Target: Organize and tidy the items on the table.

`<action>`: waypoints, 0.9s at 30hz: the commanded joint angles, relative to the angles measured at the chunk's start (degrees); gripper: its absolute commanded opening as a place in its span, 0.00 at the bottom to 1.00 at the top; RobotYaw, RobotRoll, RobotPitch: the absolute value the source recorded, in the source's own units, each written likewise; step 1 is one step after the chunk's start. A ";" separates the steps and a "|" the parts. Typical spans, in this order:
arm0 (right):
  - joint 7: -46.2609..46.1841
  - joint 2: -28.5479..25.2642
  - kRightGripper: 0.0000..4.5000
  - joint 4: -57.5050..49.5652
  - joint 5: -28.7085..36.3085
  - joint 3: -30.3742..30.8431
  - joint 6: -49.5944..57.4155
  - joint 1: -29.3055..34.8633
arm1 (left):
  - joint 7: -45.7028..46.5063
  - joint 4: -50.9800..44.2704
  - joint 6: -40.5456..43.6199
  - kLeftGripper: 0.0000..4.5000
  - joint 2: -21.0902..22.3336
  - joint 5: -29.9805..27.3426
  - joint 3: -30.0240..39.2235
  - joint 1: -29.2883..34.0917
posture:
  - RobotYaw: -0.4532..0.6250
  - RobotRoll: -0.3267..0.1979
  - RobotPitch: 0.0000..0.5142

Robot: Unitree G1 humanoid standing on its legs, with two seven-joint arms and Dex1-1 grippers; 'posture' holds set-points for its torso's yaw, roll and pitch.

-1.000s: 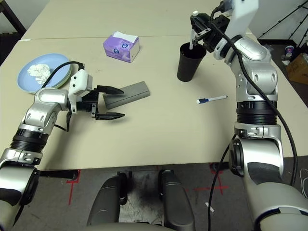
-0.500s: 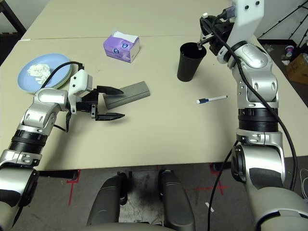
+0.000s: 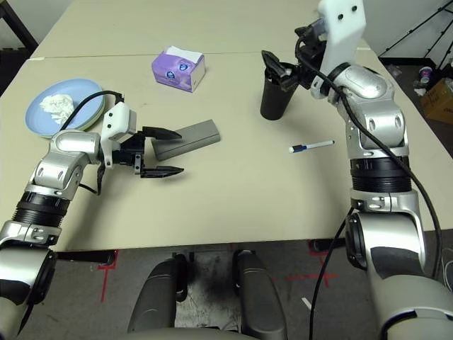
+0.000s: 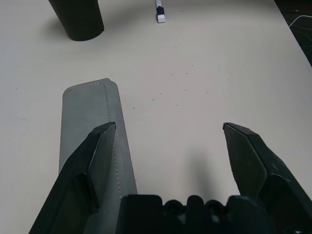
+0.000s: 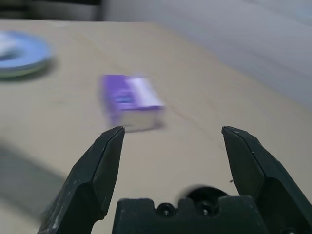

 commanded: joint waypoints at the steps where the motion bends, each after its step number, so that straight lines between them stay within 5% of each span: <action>1: 10.67 -4.12 1.00 -5.90 2.62 5.43 4.90 2.67 | 0.00 -1.29 0.14 1.00 0.07 -0.26 -0.21 0.94 | 0.35 0.62 0.36; 6: 20.07 -11.33 1.00 -6.54 -0.21 11.86 6.38 3.94 | 0.18 -1.20 0.04 1.00 0.04 -0.20 -0.20 0.83 | 0.36 0.62 0.35; 11: 28.96 -17.84 1.00 4.19 -11.03 19.75 -5.38 0.29 | 0.46 -3.04 0.65 1.00 0.75 -0.64 0.34 2.33 | 0.37 0.62 0.36; 27: 37.87 -17.19 1.00 26.68 -33.53 30.39 -29.57 -11.50 | -0.28 -3.95 1.55 1.00 2.27 -0.86 0.32 3.12 | 0.39 0.62 0.39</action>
